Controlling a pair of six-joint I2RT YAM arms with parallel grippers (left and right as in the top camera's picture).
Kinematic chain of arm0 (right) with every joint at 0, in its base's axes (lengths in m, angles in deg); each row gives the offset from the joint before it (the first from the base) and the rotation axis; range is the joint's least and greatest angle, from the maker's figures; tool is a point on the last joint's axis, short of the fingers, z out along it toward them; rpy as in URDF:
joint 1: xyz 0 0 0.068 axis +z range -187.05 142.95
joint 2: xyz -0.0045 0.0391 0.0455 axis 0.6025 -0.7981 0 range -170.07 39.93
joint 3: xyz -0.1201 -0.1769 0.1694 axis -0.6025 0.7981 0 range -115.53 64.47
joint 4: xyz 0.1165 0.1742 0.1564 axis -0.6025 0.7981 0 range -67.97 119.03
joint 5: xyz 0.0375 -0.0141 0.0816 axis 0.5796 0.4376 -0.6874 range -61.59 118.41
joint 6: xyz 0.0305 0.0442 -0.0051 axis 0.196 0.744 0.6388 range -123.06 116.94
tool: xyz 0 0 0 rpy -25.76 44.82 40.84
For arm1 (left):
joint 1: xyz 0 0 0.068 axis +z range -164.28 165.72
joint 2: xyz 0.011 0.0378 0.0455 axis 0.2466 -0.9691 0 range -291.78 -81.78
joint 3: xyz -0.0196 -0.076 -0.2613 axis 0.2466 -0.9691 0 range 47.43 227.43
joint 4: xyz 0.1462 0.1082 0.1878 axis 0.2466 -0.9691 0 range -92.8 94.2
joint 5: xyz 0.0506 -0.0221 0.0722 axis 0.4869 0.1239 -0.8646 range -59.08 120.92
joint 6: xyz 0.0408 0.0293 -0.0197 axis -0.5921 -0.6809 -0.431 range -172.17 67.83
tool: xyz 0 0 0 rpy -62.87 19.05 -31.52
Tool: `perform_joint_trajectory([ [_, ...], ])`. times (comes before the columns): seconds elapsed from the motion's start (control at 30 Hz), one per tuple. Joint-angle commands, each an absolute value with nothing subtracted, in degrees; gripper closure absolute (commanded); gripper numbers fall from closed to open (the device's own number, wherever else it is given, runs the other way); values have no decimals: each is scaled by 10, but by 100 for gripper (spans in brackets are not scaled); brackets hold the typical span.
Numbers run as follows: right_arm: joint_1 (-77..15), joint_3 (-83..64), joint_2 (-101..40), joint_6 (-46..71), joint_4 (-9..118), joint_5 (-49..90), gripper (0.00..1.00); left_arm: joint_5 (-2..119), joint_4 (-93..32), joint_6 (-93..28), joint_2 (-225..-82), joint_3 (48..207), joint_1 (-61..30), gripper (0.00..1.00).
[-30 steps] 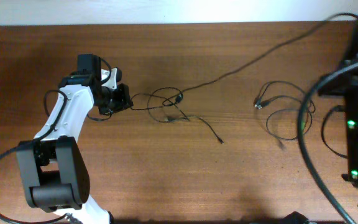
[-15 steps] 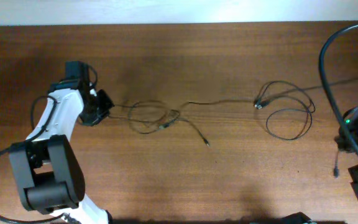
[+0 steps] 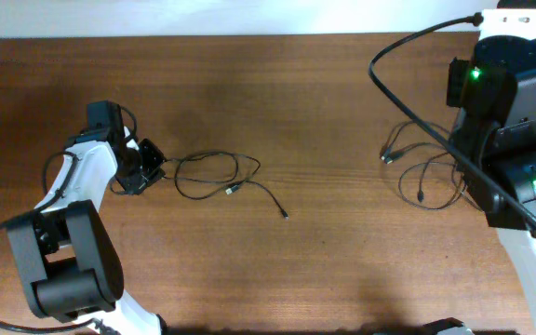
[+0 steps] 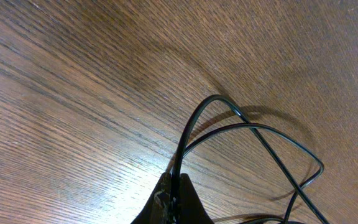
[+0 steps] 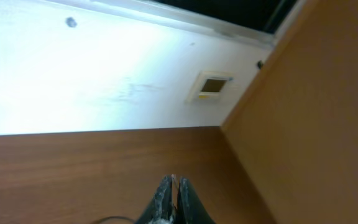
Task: Untangle cables
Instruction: 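Drag the black cable to the far right with the right gripper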
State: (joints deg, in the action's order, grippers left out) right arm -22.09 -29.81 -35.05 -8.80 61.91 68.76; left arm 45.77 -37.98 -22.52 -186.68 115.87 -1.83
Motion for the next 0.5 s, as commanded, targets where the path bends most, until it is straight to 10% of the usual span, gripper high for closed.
perform_joint_trajectory([
  [0.0,-280,-301,-352,-30,634,554,96,468,-373,-222,-1861,1153,-29,100],
  [0.13,-417,-301,-383,9,704,248,96,466,-365,-223,-1861,1153,-47,100],
  [0.47,-536,-301,-639,8,841,78,96,466,-365,-222,-1861,1153,-48,100],
])
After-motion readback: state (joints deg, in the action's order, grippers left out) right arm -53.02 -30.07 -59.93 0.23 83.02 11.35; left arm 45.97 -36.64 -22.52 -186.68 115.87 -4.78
